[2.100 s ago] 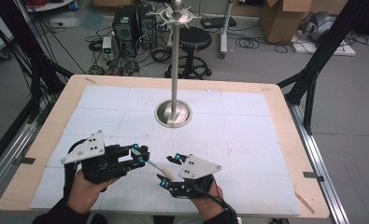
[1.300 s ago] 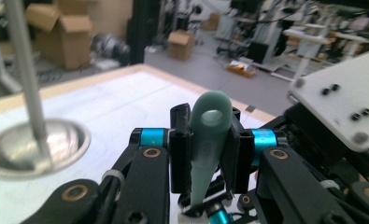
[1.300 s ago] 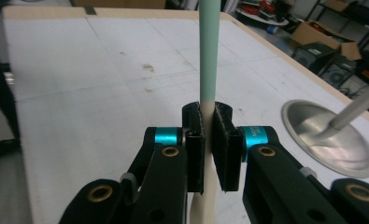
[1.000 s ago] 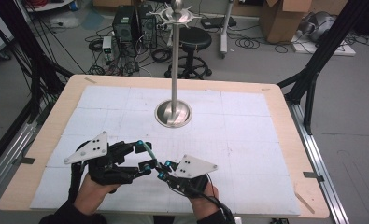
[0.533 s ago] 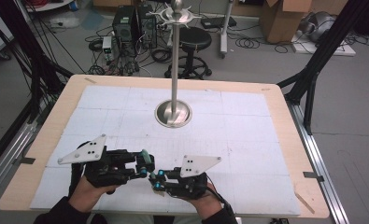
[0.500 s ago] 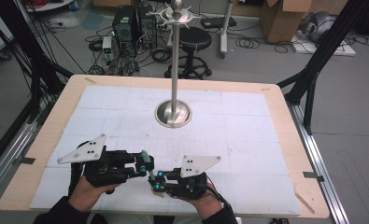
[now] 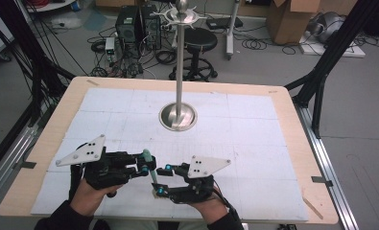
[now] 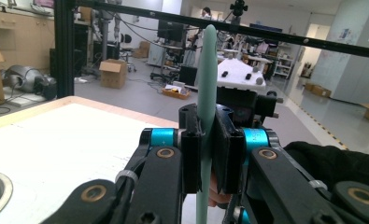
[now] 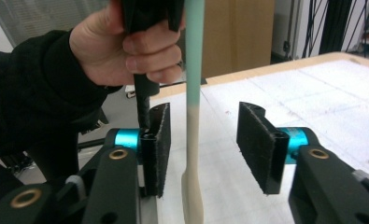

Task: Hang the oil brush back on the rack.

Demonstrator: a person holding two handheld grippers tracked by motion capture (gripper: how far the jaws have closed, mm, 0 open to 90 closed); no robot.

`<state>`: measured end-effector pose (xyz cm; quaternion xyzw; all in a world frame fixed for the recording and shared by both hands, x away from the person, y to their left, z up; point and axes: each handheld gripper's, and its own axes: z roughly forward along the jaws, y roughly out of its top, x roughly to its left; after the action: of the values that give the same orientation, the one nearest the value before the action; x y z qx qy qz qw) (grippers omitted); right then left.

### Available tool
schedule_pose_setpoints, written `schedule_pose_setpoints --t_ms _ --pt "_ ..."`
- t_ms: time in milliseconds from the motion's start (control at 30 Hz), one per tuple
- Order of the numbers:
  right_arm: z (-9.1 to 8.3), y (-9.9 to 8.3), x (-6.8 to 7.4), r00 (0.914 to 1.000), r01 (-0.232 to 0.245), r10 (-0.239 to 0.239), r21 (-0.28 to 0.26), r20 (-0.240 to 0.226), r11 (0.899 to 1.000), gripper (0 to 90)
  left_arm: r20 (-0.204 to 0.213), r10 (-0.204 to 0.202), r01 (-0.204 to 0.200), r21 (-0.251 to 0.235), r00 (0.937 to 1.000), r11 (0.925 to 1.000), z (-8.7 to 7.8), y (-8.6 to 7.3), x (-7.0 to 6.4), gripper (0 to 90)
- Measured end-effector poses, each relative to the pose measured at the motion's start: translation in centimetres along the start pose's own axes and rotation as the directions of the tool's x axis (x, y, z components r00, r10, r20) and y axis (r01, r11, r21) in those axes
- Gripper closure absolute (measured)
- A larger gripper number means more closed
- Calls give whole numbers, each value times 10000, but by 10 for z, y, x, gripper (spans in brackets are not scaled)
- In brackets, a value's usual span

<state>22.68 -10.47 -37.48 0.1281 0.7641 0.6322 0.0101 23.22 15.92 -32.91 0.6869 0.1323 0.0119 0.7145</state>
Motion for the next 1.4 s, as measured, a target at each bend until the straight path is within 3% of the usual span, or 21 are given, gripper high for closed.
schedule_pose_setpoints --t_ms 33,67,100,133,167,233,300,333,367,400,467,533,567,600,633,700,767,1033,1133,1233,1400 --pt "2 3 0 9999 140 -140 -55 -64 9999 649 27 -27 27 -28 10000 10000 0 0 0 823" --pt "2 3 0 9999 140 -140 -55 -64 9999 649 62 -27 27 -46 10000 10000 1 0 0 823" --pt "3 4 0 9996 257 -259 -74 -146 9996 761 41 -29 29 -60 10000 10000 1 0 -1 823" --pt "3 4 0 9996 257 -259 -74 -146 9996 761 41 -29 29 -60 10000 10000 1 0 -1 823" --pt "3 5 -1 9991 303 -307 -140 -280 9994 834 -27 -1 1 -63 10000 10000 0 1 1 823" --pt "3 5 -1 9993 242 -246 -123 -269 9996 838 -70 -8 8 -78 10000 10000 0 1 1 820" --pt "2 5 -5 9997 36 -39 -120 -234 9999 844 -174 32 -36 -253 9998 9997 -1 1 2 585" --pt "2 5 -5 9997 36 -39 -120 -234 9999 844 -331 -2 -9 -320 9995 9995 -1 1 2 585" --pt "0 7 -11 9999 -122 121 -157 -69 9998 845 -476 84 -103 -381 9988 9992 -3 1 3 422" --pt "0 7 -11 9999 -122 121 -157 -69 9998 845 -670 114 -141 -391 9977 9991 -5 2 3 422" --pt "-4 13 -24 9980 -317 331 -268 544 9991 846 -1052 60 -102 -400 9944 9991 -11 1 6 274" --pt "-5 15 -27 9970 -356 372 -259 675 9990 846 -1231 14 -70 -449 9924 9990 -18 0 9 232" --pt "-8 22 -37 9935 -422 453 -322 1042 9986 846 -1666 37 -100 -366 9860 9993 -28 -4 13 218" --pt "-9 25 -41 9928 -394 429 -328 1122 9987 846 -1666 37 -100 -366 9860 9993 -28 -4 13 201" --pt "-9 29 -45 9915 -407 447 -353 1219 9985 846 -1995 -35 -31 -328 9799 9995 -37 -10 17 186" --pt "-10 33 -49 9904 -439 481 -353 1295 9984 846 -2117 0 -59 -277 9773 9996 -41 -13 18 187" --pt "-10 46 -61 9870 -428 508 -549 1524 9976 847 -2513 123 -155 -109 9678 9998 -52 -22 21 187" --pt "-2 82 -88 9800 -280 378 -525 1954 9982 846 -3117 292 -248 179 9497 9995 -75 -43 27 190" --pt "1 90 -93 9788 -266 366 -523 2015 9983 846 -3203 300 -240 226 9469 9995 -79 -44 29 190" --pt "9 114 -103 9769 -84 173 -429 2129 9990 846 -3309 370 -316 218 9429 9993 -83 -45 31 189" --pt "16 143 -113 9720 44 65 -458 2347 9989 846 -3340 340 -265 269 9420 9993 -83 -47 32 189"
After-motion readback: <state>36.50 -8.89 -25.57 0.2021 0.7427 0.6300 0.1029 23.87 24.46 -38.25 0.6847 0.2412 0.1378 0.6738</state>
